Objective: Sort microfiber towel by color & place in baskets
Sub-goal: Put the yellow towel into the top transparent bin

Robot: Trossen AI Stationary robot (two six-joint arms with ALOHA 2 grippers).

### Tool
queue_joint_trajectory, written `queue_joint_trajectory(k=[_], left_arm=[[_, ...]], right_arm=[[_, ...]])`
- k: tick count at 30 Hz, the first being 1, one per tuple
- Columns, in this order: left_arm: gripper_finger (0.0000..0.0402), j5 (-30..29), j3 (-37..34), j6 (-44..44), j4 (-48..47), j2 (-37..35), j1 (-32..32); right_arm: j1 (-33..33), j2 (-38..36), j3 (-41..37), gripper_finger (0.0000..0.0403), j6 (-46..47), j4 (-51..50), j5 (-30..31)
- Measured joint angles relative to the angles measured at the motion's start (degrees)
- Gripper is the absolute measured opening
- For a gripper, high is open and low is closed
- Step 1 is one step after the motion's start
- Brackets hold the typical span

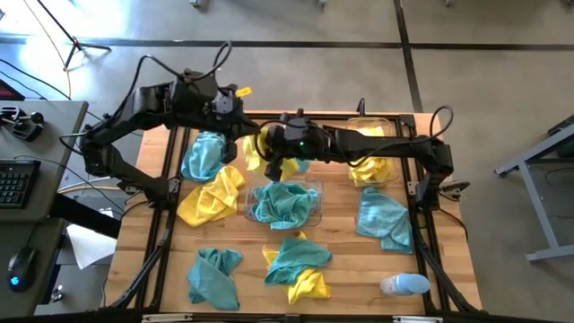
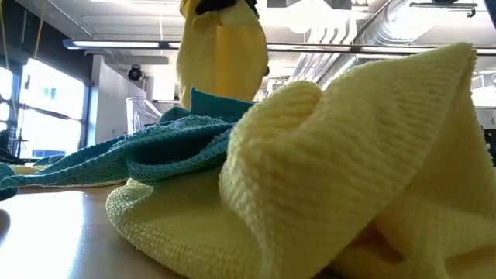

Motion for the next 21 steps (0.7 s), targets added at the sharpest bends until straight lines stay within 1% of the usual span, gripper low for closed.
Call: queue_joint_trajectory(k=[1, 2, 3, 7, 10, 12, 15, 17, 21], left_arm=[[0.0001, -0.4, 0.0, 0.4, -0.1, -0.3, 0.0], [0.0001, -0.7, 0.0, 1.0, -0.2, -0.4, 0.0], [0.0002, -1.0, 0.0, 1.5, -0.4, -0.4, 0.0], [0.0023, -1.2, 0.0, 1.9, -0.7, -0.5, 0.1], [0.0049, -1.4, 0.1, 1.8, -1.8, -0.7, 0.5], [0.0070, -1.5, 0.1, 1.7, -2.3, -0.6, 1.1], [0.0098, -1.7, 0.1, 1.7, -3.0, -0.5, 2.0], [0.0111, -2.0, 0.1, 1.0, -4.2, -0.6, 2.8], [0.0119, -2.0, -1.2, -1.2, -7.3, -0.6, 4.2]], right_arm=[[-0.1, -0.2, 0.0, 0.0054, -0.1, -0.9, 0.0], [-0.3, -0.4, 0.0, 0.0028, -0.2, -1.7, 0.0], [-0.4, -0.9, 0.0, 0.0017, -0.1, -2.8, 0.0], [-1.2, -2.6, 0.0, 0.0030, 3.7, -10.4, 1.9], [-1.7, -4.5, 0.0, 0.0012, 4.9, -16.1, 5.0], [-1.9, -6.0, 0.0, 0.0006, 5.1, -19.6, 6.2], [-2.3, -8.4, 0.0, 0.0012, 7.2, -25.2, 9.5], [-2.6, -10.2, 0.0, 0.0008, 8.6, -29.7, 12.1], [-2.6, -14.5, 0.0, 0.0005, 12.0, -38.0, 18.0]])
